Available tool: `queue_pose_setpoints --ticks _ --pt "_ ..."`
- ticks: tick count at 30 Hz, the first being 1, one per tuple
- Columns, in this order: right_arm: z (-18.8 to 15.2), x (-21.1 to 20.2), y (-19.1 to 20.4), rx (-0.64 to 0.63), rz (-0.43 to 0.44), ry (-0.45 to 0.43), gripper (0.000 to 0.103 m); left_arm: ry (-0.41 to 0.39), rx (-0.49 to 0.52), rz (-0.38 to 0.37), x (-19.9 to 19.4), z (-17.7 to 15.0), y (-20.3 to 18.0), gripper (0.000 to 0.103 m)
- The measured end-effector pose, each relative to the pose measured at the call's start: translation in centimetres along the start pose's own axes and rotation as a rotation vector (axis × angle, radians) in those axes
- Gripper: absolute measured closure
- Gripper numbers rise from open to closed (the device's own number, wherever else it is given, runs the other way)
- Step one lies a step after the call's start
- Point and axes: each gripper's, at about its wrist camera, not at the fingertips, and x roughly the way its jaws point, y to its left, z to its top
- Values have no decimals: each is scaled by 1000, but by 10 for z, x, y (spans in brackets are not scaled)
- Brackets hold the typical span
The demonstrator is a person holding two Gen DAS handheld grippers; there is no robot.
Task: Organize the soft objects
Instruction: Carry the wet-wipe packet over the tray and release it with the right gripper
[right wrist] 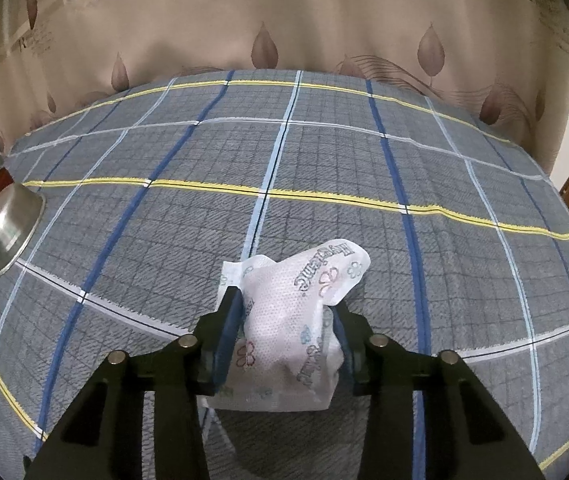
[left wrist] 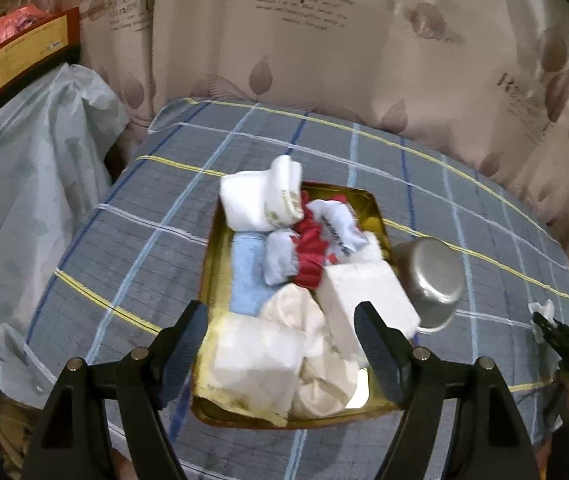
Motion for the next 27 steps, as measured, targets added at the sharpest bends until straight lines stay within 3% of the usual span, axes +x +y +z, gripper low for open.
queue_pose_setpoints --ticks 3,8,17,23,27 --pt "1 -1 2 2 -11 10 68 -28 -19 -21 -7 -5 -1 25" --pt "2 -5 9 3 -28 27 73 -80 -29 57 -13 -10 -2 25" --pt "-3 -26 39 -60 -12 63 74 -87 -35 114 -13 -17 4 25" --pt "-1 -54 83 -132 76 50 74 -95 -37 175 -17 -16 11 25" --pt "4 -74 124 -203 150 22 74 -84 -78 176 -20 -14 22 25"
